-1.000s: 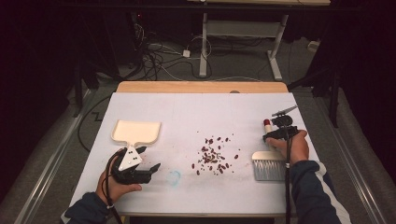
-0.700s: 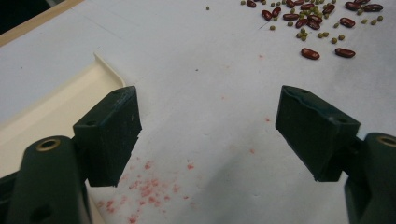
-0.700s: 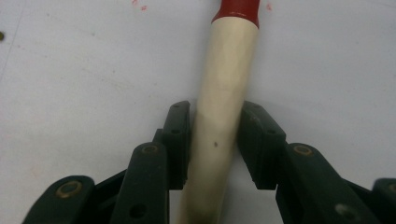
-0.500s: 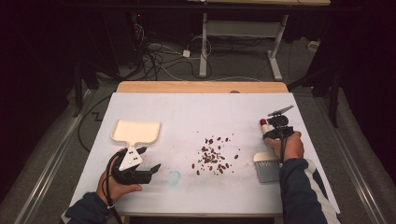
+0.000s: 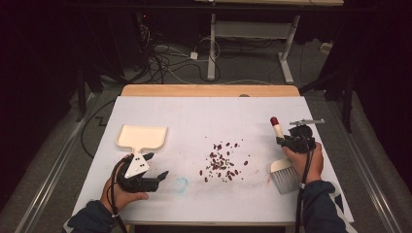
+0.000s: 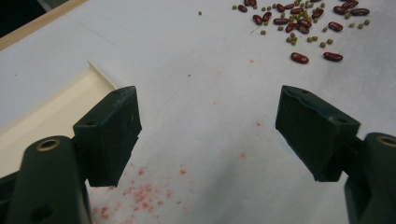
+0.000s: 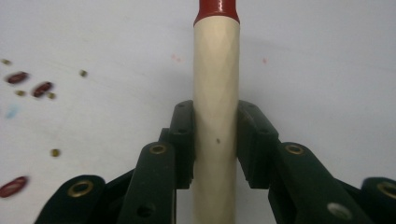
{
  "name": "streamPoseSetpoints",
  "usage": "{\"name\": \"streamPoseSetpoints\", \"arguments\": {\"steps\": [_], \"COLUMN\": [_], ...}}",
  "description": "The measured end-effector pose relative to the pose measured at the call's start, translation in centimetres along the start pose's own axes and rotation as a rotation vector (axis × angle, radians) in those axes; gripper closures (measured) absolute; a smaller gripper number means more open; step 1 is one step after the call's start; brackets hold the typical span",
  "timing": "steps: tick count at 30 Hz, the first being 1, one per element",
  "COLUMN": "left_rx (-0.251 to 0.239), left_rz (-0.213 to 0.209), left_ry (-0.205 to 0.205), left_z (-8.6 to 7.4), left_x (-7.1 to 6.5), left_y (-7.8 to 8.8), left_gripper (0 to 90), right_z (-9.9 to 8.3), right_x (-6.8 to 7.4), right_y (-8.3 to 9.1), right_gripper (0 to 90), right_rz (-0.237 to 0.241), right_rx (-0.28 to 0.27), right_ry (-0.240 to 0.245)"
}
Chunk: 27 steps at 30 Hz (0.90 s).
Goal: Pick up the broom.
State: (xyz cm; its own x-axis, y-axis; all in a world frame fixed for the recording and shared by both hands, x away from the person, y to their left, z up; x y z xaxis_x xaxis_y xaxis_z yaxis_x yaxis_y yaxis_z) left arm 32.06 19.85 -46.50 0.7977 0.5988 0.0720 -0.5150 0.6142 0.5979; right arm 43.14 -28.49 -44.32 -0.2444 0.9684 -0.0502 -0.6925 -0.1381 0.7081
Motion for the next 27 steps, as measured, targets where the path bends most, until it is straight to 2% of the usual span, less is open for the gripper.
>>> {"name": "streamPoseSetpoints", "arguments": {"steps": [1, 4, 5, 6, 7, 8, 10, 11, 12, 15, 16, 17, 19, 20, 21, 23, 26, 27], "left_rx": [-0.012, -0.025, -0.038, -0.038, -0.041, -0.047, -0.053, -0.052, -0.054, -0.064, -0.089, -0.089, -0.123, -0.144, -0.144, -0.152, -0.163, -0.164], "left_rz": [-0.007, -0.018, -0.035, -0.035, -0.044, -0.062, -0.102, -0.118, -0.166, -0.206, -0.256, -0.256, -0.288, -0.323, -0.323, -0.348, -0.382, -0.389], "left_ry": [0.005, 0.007, 0.009, 0.009, 0.013, 0.020, 0.026, 0.025, 0.005, -0.030, -0.059, -0.059, -0.081, -0.092, -0.092, -0.093, -0.094, -0.101], "left_z": [0.3, 0.8, 1.2, 1.2, 1.5, 1.9, 2.7, 3.2, 4.4, 5.7, 7.1, 7.1, 8.5, 9.8, 9.8, 10.8, 12.1, 12.5], "left_x": [-0.2, -0.5, -0.9, -0.9, -1.1, -1.4, -2.2, -2.7, -3.9, -5.4, -6.9, -6.9, -8.2, -9.3, -9.3, -10.2, -11.4, -11.8], "left_y": [0.1, 0.2, 0.2, 0.2, 0.2, 0.0, -0.4, -0.6, -1.3, -2.1, -2.8, -2.8, -3.6, -4.5, -4.5, -5.6, -7.3, -7.7], "left_gripper": [21.6, 21.6, 21.6, 21.6, 21.6, 21.6, 21.5, 21.5, 20.8, 21.5, 21.5, 21.6, 23.3, 23.5, 23.4, 23.5, 23.7, 23.7], "right_z": [0.0, 0.1, 0.0, 0.0, -0.3, -0.3, -0.6, -0.6, -0.6, -0.4, -0.3, -0.1, 0.0, 0.1, 0.1, 0.4, 0.7, 0.7], "right_x": [0.0, 0.4, 0.5, 0.5, 0.7, 0.7, 1.0, 1.0, 1.3, 1.8, 2.1, 2.3, 3.0, 3.4, 3.4, 4.9, 6.7, 6.7], "right_y": [0.6, 2.6, 3.3, 3.3, 4.6, 4.6, 6.5, 6.5, 7.8, 9.5, 9.9, 10.3, 11.0, 11.3, 11.3, 11.7, 11.8, 11.8], "right_gripper": [70.5, 70.6, 70.6, 70.6, 70.6, 70.6, 70.6, 70.6, 70.6, 70.6, 70.6, 70.6, 70.6, 70.6, 70.6, 70.6, 70.6, 70.6], "right_rz": [0.013, 0.021, 0.024, 0.024, 0.041, 0.041, 0.047, 0.047, 0.067, 0.078, 0.080, 0.085, 0.097, 0.103, 0.103, 0.098, 0.103, 0.103], "right_rx": [-0.027, -0.108, -0.134, -0.134, -0.185, -0.185, -0.246, -0.246, -0.283, -0.346, -0.363, -0.378, -0.405, -0.418, -0.418, -0.457, -0.483, -0.483], "right_ry": [-0.001, 0.035, 0.042, 0.042, 0.039, 0.039, 0.044, 0.044, 0.046, 0.056, 0.059, 0.060, 0.057, 0.060, 0.060, 0.076, 0.092, 0.092]}}
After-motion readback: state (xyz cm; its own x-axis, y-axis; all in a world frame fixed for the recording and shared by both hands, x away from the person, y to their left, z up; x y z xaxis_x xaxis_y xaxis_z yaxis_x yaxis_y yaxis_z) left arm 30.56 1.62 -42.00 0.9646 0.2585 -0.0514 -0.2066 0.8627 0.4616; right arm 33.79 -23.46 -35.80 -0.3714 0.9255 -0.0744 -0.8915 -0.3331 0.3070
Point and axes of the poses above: each handheld gripper's, and its own axes: y roughly backward along the jaws, z roughly out of its top, x roughly to its left, the point moved 2 cm from there along -y, roughly forward along the jaws, and after that the axes turned 7 degrees about -z, right-handed, at the moved point
